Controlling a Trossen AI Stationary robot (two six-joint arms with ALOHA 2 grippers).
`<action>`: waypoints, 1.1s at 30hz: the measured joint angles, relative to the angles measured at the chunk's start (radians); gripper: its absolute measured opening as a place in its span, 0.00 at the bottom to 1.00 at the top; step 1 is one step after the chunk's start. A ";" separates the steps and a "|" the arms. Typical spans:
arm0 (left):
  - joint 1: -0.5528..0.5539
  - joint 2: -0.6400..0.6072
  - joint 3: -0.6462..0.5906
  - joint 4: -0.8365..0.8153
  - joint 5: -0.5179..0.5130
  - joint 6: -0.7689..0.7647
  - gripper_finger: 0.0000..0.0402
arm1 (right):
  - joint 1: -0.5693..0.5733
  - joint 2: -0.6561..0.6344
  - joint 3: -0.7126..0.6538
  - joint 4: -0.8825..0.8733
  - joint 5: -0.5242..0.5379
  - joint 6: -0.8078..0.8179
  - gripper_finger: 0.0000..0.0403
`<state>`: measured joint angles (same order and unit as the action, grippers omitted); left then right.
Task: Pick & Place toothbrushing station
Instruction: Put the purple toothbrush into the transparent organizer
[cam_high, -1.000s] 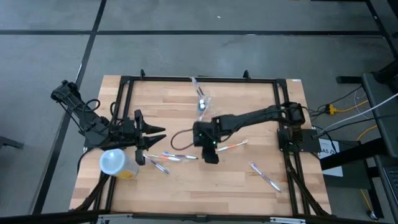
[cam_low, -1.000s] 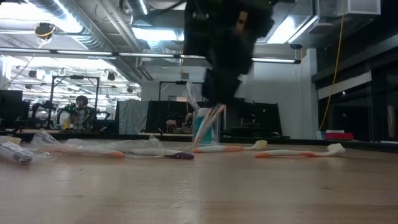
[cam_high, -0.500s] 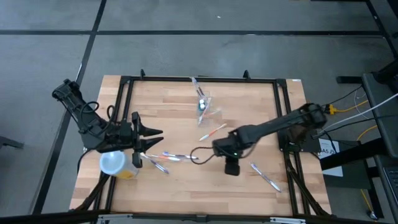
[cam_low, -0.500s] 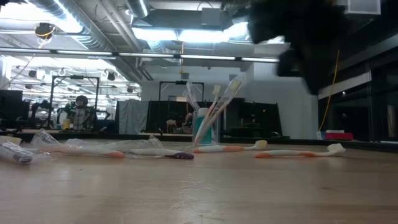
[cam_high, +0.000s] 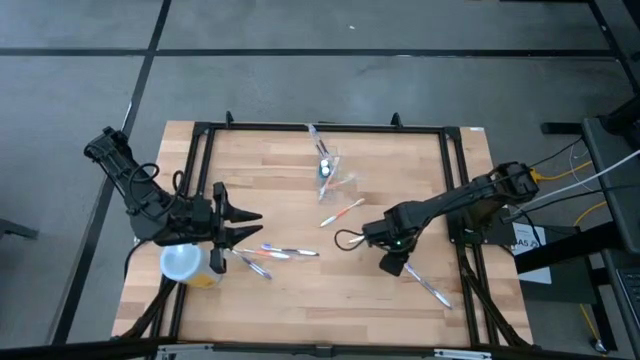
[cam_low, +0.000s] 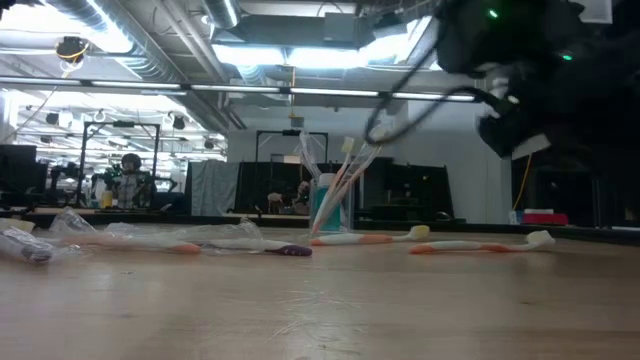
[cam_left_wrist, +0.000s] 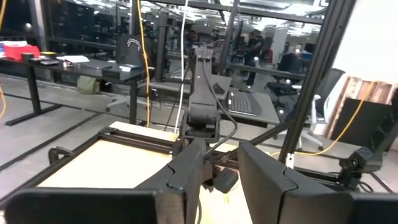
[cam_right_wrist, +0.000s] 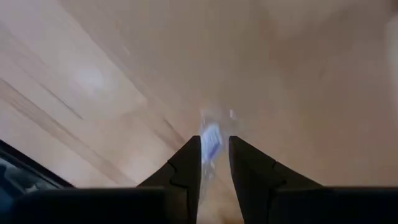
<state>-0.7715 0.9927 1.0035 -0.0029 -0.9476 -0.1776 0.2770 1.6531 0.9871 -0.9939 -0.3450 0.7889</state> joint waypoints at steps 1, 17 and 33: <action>0.000 0.000 0.000 0.001 0.001 0.000 0.25 | 0.005 0.000 -0.017 0.003 -0.015 0.007 0.21; 0.000 0.000 0.000 0.008 0.000 -0.010 0.24 | 0.056 0.021 -0.079 0.130 -0.018 0.059 0.27; 0.001 0.000 0.000 0.007 0.004 -0.013 0.23 | 0.081 -0.036 -0.082 0.126 0.067 0.147 0.27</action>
<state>-0.7708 0.9928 1.0035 0.0044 -0.9440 -0.1902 0.3584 1.6171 0.9051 -0.8677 -0.2775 0.9358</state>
